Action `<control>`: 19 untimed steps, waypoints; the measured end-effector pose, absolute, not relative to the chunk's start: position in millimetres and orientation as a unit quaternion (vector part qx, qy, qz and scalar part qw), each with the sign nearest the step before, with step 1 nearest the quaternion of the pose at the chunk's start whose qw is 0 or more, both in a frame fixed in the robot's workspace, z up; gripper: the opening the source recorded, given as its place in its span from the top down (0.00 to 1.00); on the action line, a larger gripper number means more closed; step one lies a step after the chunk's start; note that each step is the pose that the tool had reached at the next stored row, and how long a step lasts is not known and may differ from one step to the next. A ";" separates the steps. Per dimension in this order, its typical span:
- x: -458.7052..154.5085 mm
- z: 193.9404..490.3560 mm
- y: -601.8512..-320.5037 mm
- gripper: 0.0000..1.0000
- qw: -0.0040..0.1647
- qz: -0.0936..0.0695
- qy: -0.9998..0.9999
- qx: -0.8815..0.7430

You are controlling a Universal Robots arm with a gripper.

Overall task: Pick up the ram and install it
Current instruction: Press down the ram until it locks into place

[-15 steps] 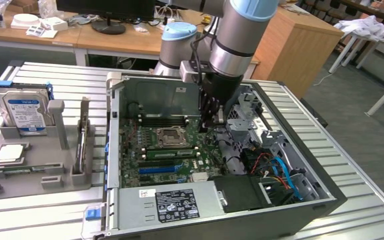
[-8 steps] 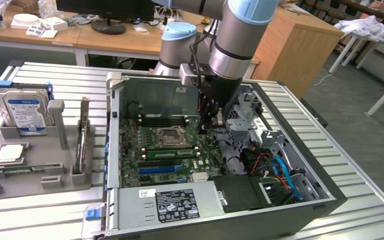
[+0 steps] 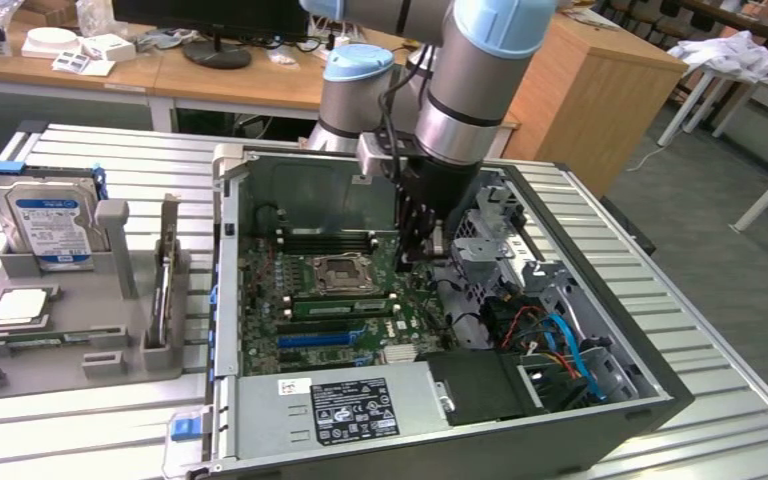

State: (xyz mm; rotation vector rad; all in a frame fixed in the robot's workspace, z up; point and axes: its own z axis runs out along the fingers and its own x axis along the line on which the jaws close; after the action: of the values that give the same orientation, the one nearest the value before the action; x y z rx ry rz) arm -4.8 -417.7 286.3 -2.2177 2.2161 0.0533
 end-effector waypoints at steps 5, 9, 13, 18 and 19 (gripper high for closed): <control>-4.8 281.8 -417.7 0.89 0.003 0.017 0.707 -0.707; -4.8 277.7 -417.7 0.89 0.003 0.017 0.707 -0.707; -4.8 273.9 -417.7 0.89 0.003 0.017 0.707 -0.707; -4.8 269.5 -417.7 0.89 0.003 0.017 0.707 -0.707; -4.8 268.7 -417.7 0.89 0.003 0.017 0.707 -0.707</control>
State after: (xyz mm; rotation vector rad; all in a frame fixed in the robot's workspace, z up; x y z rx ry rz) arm -4.8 -417.7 268.7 -2.2177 2.2161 0.0533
